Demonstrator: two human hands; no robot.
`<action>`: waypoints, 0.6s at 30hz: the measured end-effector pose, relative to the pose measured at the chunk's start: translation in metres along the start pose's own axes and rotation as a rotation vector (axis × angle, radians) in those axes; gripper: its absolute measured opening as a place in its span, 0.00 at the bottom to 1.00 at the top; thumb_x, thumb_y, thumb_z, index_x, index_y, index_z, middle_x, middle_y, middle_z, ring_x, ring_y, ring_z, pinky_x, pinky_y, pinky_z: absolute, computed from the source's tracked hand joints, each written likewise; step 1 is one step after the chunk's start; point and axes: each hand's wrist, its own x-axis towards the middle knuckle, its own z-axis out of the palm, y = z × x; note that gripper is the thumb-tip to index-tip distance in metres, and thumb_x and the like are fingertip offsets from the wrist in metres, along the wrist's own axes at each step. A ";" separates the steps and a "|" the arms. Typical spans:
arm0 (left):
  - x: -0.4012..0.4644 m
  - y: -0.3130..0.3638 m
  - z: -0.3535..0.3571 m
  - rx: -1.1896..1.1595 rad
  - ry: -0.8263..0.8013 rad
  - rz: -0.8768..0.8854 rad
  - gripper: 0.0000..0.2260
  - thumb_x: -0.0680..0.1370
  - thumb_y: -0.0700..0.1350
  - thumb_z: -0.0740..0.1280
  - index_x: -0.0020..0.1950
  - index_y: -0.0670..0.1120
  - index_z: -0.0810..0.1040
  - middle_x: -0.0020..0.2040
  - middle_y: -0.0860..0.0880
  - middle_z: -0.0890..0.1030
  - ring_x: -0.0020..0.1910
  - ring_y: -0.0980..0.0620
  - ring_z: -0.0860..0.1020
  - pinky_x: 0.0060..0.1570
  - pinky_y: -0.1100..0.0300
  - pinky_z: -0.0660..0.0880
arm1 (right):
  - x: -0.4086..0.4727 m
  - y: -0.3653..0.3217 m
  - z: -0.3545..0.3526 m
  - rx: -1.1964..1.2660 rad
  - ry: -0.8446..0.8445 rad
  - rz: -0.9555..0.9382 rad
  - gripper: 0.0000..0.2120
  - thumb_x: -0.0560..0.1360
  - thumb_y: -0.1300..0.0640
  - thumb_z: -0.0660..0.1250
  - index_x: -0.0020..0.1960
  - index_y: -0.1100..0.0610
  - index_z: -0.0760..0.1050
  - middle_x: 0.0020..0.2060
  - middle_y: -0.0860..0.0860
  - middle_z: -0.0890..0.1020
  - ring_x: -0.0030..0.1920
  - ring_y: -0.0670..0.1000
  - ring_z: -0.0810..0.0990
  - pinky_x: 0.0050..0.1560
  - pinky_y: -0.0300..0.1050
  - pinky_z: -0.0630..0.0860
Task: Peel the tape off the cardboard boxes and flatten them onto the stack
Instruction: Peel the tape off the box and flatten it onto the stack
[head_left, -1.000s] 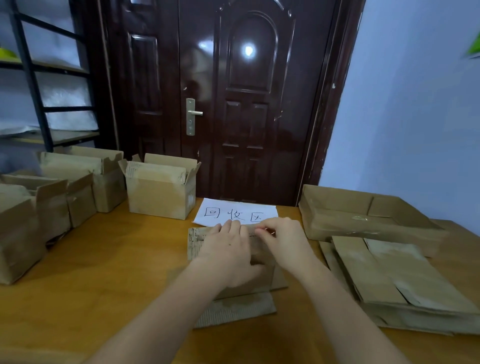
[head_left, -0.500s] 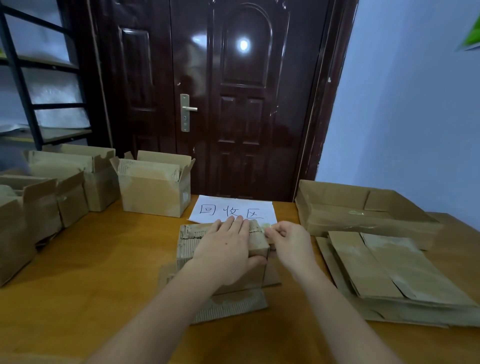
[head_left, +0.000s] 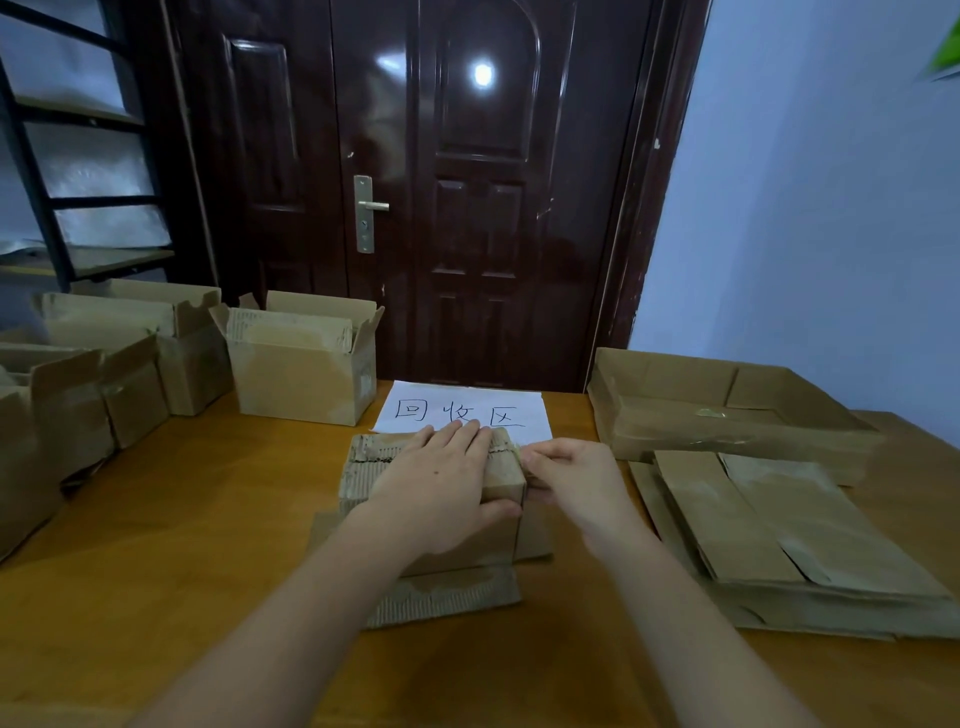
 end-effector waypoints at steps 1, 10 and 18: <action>0.000 -0.001 0.000 -0.005 0.001 0.002 0.45 0.77 0.76 0.49 0.85 0.48 0.48 0.85 0.47 0.53 0.83 0.47 0.51 0.80 0.47 0.47 | 0.001 0.000 0.001 0.009 0.024 0.002 0.04 0.77 0.61 0.72 0.49 0.55 0.85 0.42 0.49 0.87 0.43 0.45 0.86 0.40 0.38 0.82; 0.000 -0.006 0.001 -0.005 0.006 0.021 0.45 0.77 0.76 0.48 0.85 0.49 0.48 0.85 0.48 0.53 0.83 0.48 0.51 0.80 0.48 0.46 | 0.007 0.022 0.010 -0.383 0.154 -0.100 0.05 0.75 0.57 0.75 0.51 0.52 0.83 0.41 0.43 0.83 0.43 0.42 0.81 0.39 0.31 0.76; 0.000 -0.009 0.004 -0.009 0.018 0.028 0.47 0.74 0.78 0.45 0.85 0.50 0.50 0.84 0.49 0.54 0.83 0.48 0.52 0.79 0.48 0.46 | 0.007 0.018 -0.001 -0.048 -0.112 0.099 0.07 0.81 0.57 0.67 0.51 0.53 0.84 0.47 0.48 0.87 0.52 0.51 0.85 0.54 0.52 0.83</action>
